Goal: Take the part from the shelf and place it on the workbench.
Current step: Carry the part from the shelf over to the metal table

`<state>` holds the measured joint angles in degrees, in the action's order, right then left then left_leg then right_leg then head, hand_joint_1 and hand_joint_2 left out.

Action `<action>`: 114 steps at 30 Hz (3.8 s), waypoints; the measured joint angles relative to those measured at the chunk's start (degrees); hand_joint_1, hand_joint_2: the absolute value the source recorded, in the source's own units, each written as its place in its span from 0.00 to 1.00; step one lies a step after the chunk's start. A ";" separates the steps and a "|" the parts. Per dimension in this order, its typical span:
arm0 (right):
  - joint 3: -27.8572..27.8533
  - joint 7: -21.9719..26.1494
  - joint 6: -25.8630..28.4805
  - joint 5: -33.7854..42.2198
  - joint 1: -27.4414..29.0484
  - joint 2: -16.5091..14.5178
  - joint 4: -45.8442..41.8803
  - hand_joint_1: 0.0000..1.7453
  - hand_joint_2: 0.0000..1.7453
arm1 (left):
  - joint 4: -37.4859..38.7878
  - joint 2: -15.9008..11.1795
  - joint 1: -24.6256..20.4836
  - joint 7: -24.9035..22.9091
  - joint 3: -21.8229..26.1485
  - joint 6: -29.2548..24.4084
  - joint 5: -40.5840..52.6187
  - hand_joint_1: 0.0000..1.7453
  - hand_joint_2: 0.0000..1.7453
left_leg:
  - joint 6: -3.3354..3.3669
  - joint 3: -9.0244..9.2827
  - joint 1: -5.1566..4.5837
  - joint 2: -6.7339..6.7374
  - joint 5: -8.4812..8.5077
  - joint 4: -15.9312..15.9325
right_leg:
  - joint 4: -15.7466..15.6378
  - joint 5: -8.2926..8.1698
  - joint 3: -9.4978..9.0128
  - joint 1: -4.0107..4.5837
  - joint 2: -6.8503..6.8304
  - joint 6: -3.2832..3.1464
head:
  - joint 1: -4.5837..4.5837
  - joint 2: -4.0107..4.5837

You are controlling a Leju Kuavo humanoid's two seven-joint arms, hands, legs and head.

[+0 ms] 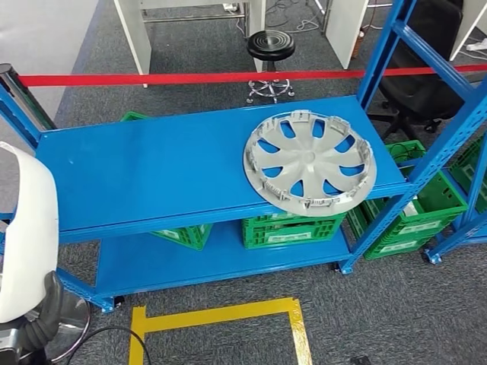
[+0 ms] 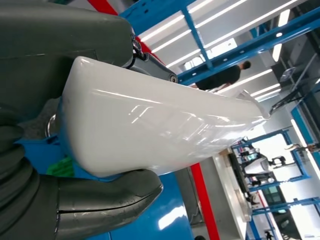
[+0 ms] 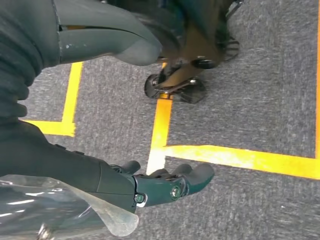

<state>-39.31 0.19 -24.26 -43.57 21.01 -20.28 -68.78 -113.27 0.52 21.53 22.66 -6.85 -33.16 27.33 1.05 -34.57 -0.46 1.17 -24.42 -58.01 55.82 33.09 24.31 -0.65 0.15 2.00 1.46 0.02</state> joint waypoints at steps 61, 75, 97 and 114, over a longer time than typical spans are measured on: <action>-2.09 7.43 1.57 1.72 -6.14 1.61 12.83 0.00 1.00 | -4.55 2.77 4.49 9.08 5.98 4.78 -5.63 0.99 1.00 | -0.38 -1.50 0.36 -0.27 1.03 -0.13 | -1.23 1.00 -2.66 0.23 -0.06 0.21 | 0.54 0.00; 2.09 7.95 1.25 5.44 -5.35 2.05 11.75 0.00 1.00 | -5.32 3.54 5.74 9.58 8.06 5.82 -5.72 0.99 1.00 | -1.18 9.46 0.57 -0.89 -6.73 -2.83 | 2.24 -6.56 9.80 0.73 -1.15 -1.83 | 0.17 -0.01; 9.66 5.87 4.63 11.00 -2.99 5.33 11.58 0.00 1.00 | -6.12 5.33 6.74 10.96 9.82 6.40 -6.02 0.99 1.00 | -1.80 -3.18 0.46 -2.02 -4.51 -4.60 | -1.16 -1.02 0.56 0.11 -0.14 -2.40 | 0.18 -0.01; 16.35 4.29 7.52 15.31 -1.38 8.51 11.49 0.00 1.00 | -6.41 6.14 6.39 12.33 10.25 6.56 -5.39 0.99 1.00 | 1.05 7.53 0.45 -0.79 -4.73 3.41 | 13.44 2.44 11.85 0.17 -0.65 0.44 | 0.55 0.00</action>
<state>-22.96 4.48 -16.74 -28.26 19.63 -11.78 -57.29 -119.69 6.67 27.92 34.99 3.40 -26.60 21.94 2.09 -27.03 -0.01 0.38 -29.15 -54.60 69.27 35.53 36.17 -0.48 -0.51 2.44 2.01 0.02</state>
